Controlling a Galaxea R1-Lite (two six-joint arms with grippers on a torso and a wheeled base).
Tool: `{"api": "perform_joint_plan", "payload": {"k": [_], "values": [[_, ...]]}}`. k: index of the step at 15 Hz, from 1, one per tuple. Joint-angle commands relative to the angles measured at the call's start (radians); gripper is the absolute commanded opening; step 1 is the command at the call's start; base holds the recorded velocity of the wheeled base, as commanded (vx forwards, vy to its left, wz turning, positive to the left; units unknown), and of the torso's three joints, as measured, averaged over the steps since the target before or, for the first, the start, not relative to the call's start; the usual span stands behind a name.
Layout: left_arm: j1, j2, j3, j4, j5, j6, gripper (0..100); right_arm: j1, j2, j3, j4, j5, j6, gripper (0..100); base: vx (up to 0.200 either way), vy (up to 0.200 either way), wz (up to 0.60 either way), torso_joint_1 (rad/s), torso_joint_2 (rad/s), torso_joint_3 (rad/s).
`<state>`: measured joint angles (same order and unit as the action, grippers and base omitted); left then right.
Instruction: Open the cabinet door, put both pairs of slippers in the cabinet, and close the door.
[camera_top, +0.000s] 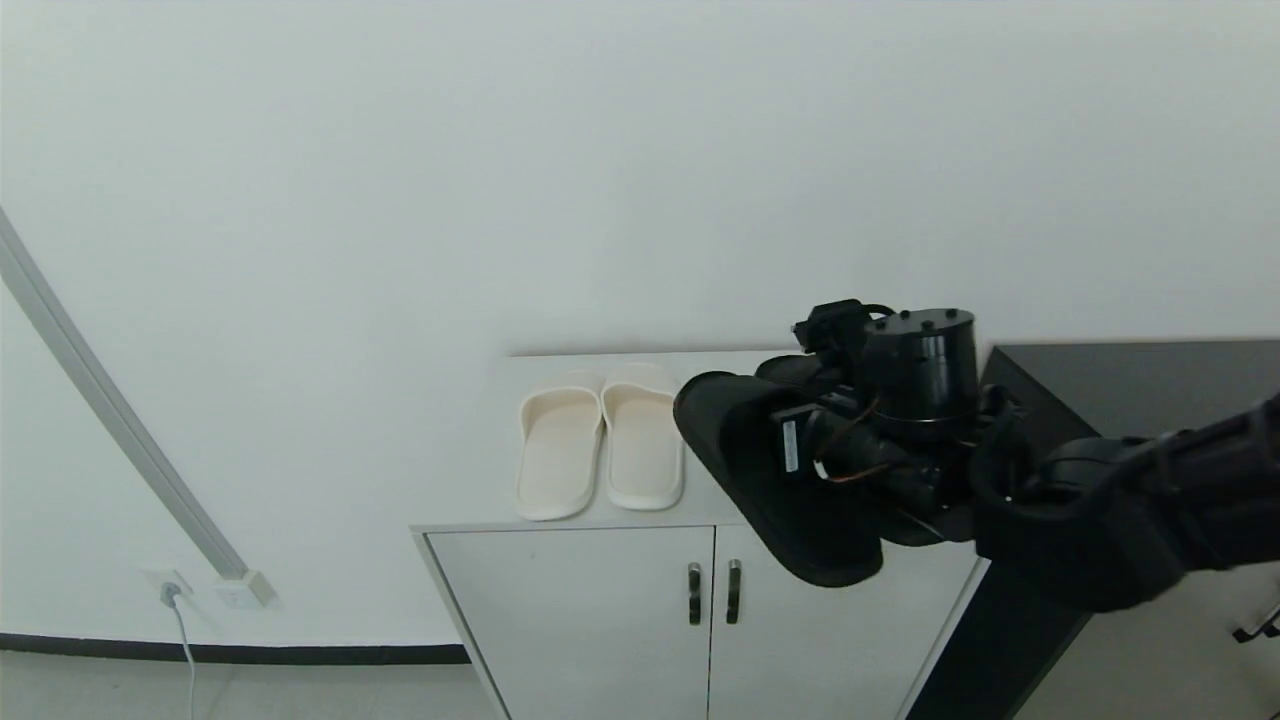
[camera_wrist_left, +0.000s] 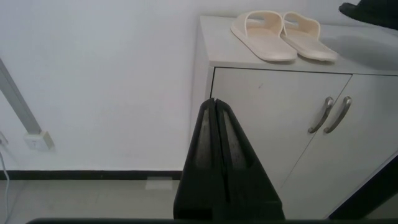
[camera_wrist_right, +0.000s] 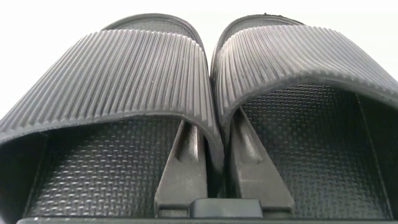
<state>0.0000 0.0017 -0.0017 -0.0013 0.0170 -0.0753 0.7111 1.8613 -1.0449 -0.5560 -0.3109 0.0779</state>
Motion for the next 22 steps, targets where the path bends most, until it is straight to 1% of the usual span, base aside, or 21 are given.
{"api": "perform_joint_plan", "payload": {"k": [1, 3, 4, 6, 12, 18, 20, 22], "values": [[0.000, 0.000, 0.000, 0.000, 0.000, -0.001, 0, 0.013, -0.228, 0.149, 0.010, 0.180, -0.007, 0, 0.000, 0.000, 0.00, 0.000, 0.00, 0.000], [0.000, 0.000, 0.000, 0.000, -0.002, 0.000, 0, 0.010, -0.327, 0.281, 0.019, 0.383, -0.009, 0, 0.000, 0.000, 0.00, 0.000, 0.00, 0.000], [0.000, 0.000, 0.000, 0.000, -0.002, -0.001, 0, 0.011, -0.350, 0.312, 0.021, 0.437, -0.018, 0, 0.000, 0.000, 0.00, 0.000, 0.00, 0.000], [0.000, 0.000, 0.000, 0.000, -0.002, -0.001, 0, 0.024, -0.352, 0.327, 0.022, 0.441, -0.041, 0, 0.000, 0.000, 0.00, 0.000, 0.00, 0.000], [-0.002, 0.000, 0.000, 0.000, -0.002, -0.001, 0, 0.031, -0.338, 0.348, 0.014, 0.444, -0.043, 0, 0.000, 0.000, 0.00, 0.000, 0.00, 0.000], [0.000, 0.000, 0.000, 0.000, -0.002, -0.003, 0, 0.034, -0.336, 0.365, 0.013, 0.450, -0.055, 0, -0.200, 0.000, 0.00, 0.002, 0.00, 0.003], [0.000, 0.000, 0.000, 0.000, -0.002, -0.003, 0, 0.034, -0.340, 0.373, 0.013, 0.452, -0.084, 0, 0.000, 0.000, 0.00, 0.000, 0.00, 0.000], [0.000, 0.000, 0.000, 0.000, -0.002, -0.003, 0, 0.034, -0.338, 0.376, 0.007, 0.452, -0.084, 0, 0.000, 0.000, 0.00, 0.000, 0.00, 0.000]]}}
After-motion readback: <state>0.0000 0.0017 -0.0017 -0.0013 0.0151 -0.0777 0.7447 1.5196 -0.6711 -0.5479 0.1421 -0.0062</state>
